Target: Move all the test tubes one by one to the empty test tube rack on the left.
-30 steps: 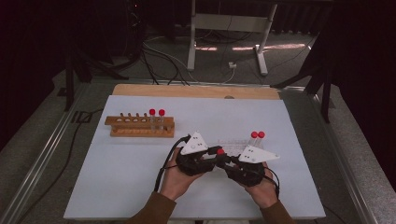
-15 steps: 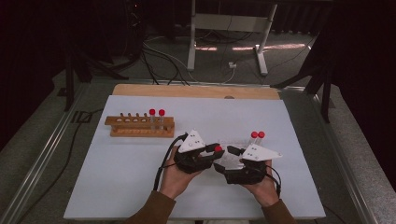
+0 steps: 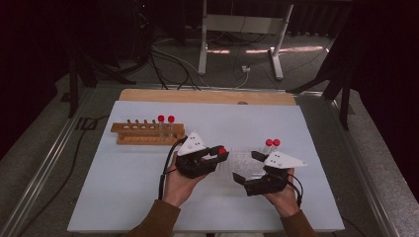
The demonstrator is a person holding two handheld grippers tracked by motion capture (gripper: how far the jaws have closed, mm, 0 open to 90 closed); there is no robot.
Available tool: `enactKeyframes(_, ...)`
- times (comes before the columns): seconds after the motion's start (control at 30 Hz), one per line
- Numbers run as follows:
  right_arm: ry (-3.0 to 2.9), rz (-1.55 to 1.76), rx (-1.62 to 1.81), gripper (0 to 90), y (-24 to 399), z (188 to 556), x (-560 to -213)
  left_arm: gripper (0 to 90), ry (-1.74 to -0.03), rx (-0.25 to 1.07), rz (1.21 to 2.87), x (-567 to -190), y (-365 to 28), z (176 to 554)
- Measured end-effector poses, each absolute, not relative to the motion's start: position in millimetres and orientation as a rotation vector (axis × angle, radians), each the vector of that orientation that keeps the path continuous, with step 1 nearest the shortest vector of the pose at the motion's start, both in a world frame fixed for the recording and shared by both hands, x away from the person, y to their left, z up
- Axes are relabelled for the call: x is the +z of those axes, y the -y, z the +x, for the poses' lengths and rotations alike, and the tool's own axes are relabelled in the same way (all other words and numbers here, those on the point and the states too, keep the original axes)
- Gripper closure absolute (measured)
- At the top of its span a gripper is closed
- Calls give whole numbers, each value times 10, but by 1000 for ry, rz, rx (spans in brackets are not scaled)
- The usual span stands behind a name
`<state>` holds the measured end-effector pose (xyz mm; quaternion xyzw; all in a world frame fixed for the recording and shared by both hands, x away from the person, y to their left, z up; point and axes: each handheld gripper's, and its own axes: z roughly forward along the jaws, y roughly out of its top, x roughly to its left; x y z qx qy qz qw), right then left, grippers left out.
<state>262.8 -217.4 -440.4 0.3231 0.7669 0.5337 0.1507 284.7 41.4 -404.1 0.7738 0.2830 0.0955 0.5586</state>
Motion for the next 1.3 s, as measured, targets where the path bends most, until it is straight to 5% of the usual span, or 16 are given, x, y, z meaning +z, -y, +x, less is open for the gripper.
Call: enactKeyframes(1.3,-2088,1013,1552,0,2488,2648,-4350,707,-861,481,1728,-3795,-1287,3193)
